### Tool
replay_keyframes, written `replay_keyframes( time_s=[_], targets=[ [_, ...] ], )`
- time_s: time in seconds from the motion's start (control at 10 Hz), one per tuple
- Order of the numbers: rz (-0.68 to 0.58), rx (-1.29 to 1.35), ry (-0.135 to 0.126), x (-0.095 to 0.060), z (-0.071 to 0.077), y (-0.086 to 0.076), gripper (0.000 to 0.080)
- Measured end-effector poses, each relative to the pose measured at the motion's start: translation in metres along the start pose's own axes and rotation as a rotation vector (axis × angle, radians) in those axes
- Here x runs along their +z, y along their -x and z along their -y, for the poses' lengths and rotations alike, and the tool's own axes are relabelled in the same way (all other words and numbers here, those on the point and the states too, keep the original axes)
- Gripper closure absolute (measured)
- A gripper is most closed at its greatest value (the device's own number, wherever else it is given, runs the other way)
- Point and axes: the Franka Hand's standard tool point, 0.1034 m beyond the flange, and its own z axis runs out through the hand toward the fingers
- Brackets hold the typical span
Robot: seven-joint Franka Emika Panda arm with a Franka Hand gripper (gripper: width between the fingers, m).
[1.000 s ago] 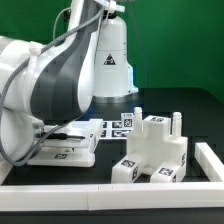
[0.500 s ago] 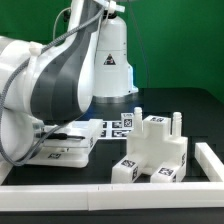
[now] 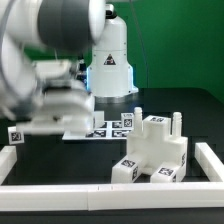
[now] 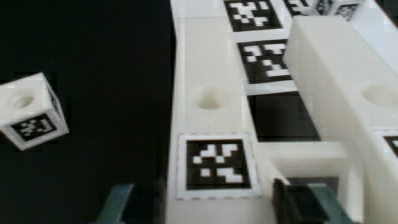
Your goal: Assemble chair
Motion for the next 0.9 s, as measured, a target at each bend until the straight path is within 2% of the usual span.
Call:
replay_keyframes(
  time_s=[0.1, 0.2, 0.3, 0.4, 0.5, 0.6, 0.7, 0.8, 0.9],
  targets=[
    [-0.114, -0.05, 0.007, -0.013, 0.005, 0.006, 0.0518],
    [-0.242, -0.081, 0.012, -0.007, 0.002, 0.007, 0.0518],
    [-0.283, -0.07, 0.007, 0.002, 0.0, 0.012, 0.0518],
    [-0.335, -0.07, 0.014, -0.003, 0.0, 0.008, 0.0518],
    [-0.428, -0.073, 0.028, -0.016, 0.001, 0.002, 0.0518],
    [-0.483, -0.095, 0.032, -0.03, 0.004, 0.009, 0.0518],
    [-0.586, -0.112, 0.052, -0.051, 0.005, 0.009, 0.0518],
    [-0.685, -0.125, 0.076, -0.057, 0.003, 0.01, 0.0518],
    [-0.735, -0.12, 0.079, -0.052, 0.001, 0.011, 0.0518]
  ],
)
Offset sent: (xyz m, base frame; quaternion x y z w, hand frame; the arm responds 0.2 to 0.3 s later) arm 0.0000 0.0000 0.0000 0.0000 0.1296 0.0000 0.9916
